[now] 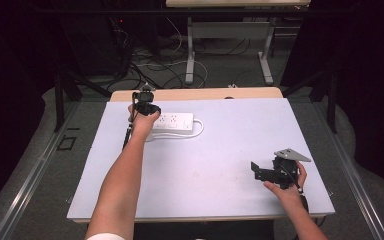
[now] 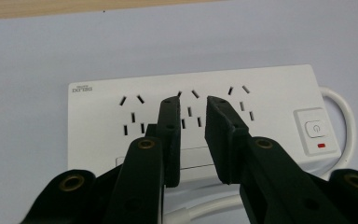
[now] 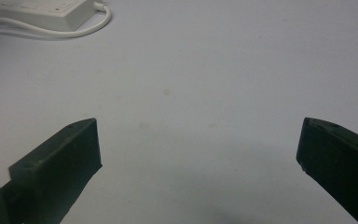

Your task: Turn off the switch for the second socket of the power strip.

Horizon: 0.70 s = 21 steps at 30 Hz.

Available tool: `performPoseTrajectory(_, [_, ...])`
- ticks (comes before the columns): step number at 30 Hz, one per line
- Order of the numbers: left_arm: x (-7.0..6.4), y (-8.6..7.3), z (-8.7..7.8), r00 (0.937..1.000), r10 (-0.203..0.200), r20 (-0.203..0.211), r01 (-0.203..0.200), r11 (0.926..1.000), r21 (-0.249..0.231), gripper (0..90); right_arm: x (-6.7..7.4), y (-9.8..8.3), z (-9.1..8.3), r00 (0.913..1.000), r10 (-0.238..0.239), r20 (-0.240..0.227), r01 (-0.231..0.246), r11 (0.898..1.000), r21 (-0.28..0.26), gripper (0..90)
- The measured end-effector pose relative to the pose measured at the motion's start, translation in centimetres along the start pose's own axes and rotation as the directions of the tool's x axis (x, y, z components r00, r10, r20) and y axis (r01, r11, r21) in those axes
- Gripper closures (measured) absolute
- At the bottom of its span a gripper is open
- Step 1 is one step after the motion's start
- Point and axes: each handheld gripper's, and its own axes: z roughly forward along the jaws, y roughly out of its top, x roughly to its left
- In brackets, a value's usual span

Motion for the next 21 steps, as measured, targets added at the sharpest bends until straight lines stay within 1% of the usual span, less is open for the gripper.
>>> performPoseTrajectory(1, [0.1,0.0,0.0,1.0000,0.004,0.008,-0.004,0.9999,0.016,76.7,0.0,0.0,0.0,1.0000,0.000,-0.001,0.000,1.000,0.000,0.0])
performPoseTrajectory(2, [0.1,0.0,0.1,0.9998,-0.015,0.009,0.015,0.9998,0.015,78.1,0.0,0.0,0.0,1.0000,0.000,0.000,0.000,1.000,0.001,0.0])
performPoseTrajectory(3, [0.2,-0.1,0.2,1.0000,-0.008,0.002,0.007,0.9999,0.011,78.6,0.0,0.0,0.0,1.0000,-0.001,-0.003,0.001,1.000,0.001,0.0])
performPoseTrajectory(5, [0.4,-0.2,0.4,0.9999,-0.012,0.008,0.012,0.9997,0.023,79.2,0.0,0.0,0.1,1.0000,0.003,-0.003,-0.002,1.000,0.004,0.0])
performPoseTrajectory(6, [0.7,-0.3,0.5,0.9999,-0.012,0.010,0.012,0.9992,0.039,79.4,0.0,0.0,0.1,1.0000,0.003,-0.003,-0.003,1.000,0.005,0.0])
performPoseTrajectory(8, [0.8,-0.4,0.6,0.9999,-0.012,0.007,0.011,0.9991,0.040,79.8,0.0,0.0,0.1,1.0000,0.004,-0.004,-0.004,1.000,0.005,0.0])
performPoseTrajectory(9, [0.8,-0.5,0.7,0.9996,-0.024,0.014,0.024,0.9991,0.036,80.3,-0.1,0.0,0.1,1.0000,0.004,-0.003,-0.004,1.000,0.006,0.0])
performPoseTrajectory(11, [0.9,-0.6,0.8,0.9996,-0.020,0.018,0.019,0.9986,0.049,80.5,-0.1,0.0,0.2,1.0000,0.006,-0.004,-0.006,1.000,0.005,0.0])
performPoseTrajectory(12, [0.9,-0.7,0.9,0.9994,-0.028,0.019,0.027,0.9984,0.049,80.8,-0.1,0.0,0.2,1.0000,0.006,-0.007,-0.006,1.000,0.004,0.0])
performPoseTrajectory(14, [1.1,-0.8,1.1,0.9994,-0.023,0.026,0.021,0.9979,0.060,81.0,-0.1,0.0,0.3,1.0000,0.007,-0.007,-0.007,1.000,0.005,0.0])
performPoseTrajectory(16, [1.1,-1.0,1.3,0.9987,-0.037,0.034,0.035,0.9978,0.056,81.2,-0.1,0.0,0.3,0.9999,0.014,-0.010,-0.014,1.000,0.010,0.0])
performPoseTrajectory(20, [1.1,-1.2,1.6,0.9984,-0.039,0.041,0.036,0.9971,0.067,81.6,-0.1,0.0,0.3,0.9998,0.016,-0.011,-0.016,1.000,0.006,0.0])
performPoseTrajectory(21, [1.1,-1.3,1.7,0.9982,-0.044,0.041,0.041,0.9966,0.071,81.6,-0.1,0.0,0.3,0.9998,0.016,-0.011,-0.016,1.000,0.006,0.0])
